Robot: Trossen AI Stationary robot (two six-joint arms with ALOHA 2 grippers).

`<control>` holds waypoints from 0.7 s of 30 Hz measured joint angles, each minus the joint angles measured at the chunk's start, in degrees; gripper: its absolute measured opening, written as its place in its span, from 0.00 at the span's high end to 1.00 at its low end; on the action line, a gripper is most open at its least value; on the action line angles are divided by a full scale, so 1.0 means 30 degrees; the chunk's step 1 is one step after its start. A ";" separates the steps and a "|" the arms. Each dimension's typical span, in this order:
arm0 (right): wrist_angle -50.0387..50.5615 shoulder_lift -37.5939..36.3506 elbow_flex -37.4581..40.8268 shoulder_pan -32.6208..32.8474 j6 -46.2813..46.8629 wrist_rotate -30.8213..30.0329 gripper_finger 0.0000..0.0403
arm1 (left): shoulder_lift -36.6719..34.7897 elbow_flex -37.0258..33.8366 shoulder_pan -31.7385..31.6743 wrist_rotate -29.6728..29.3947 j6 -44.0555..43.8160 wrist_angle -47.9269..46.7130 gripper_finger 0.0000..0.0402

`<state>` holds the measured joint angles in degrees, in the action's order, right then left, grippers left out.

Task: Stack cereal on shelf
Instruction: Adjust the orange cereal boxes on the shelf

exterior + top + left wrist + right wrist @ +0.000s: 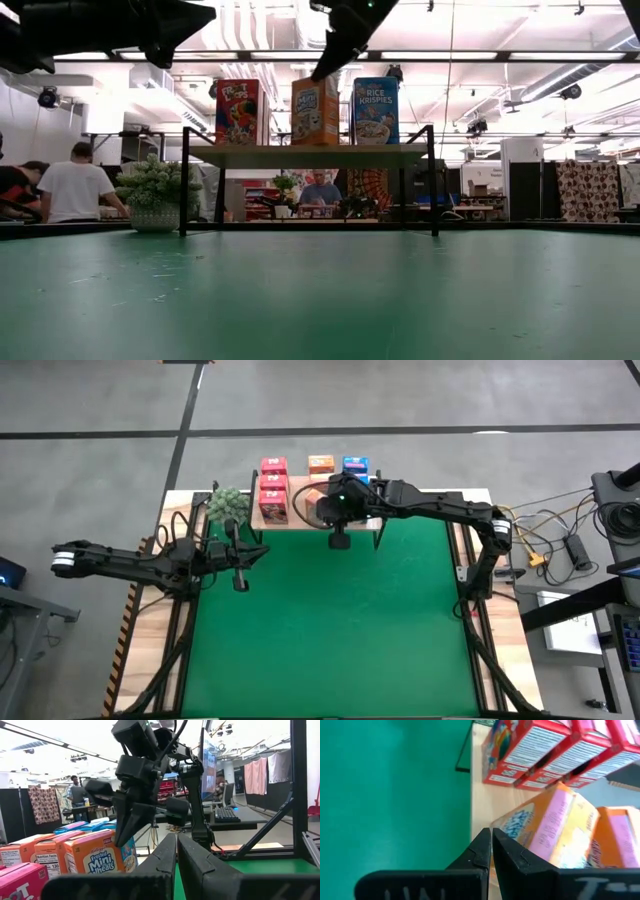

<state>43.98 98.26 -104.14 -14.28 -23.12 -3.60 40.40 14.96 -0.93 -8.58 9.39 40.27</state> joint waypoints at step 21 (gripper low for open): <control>0.1096 -0.0036 0.0000 -0.0055 -0.0655 -0.2851 0.98 | 0.0004 -0.0022 -0.0004 0.0000 0.0040 0.0000 1.00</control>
<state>47.27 98.15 -104.14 -14.45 -25.08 -12.15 40.41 14.90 -0.94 -8.58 9.51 40.27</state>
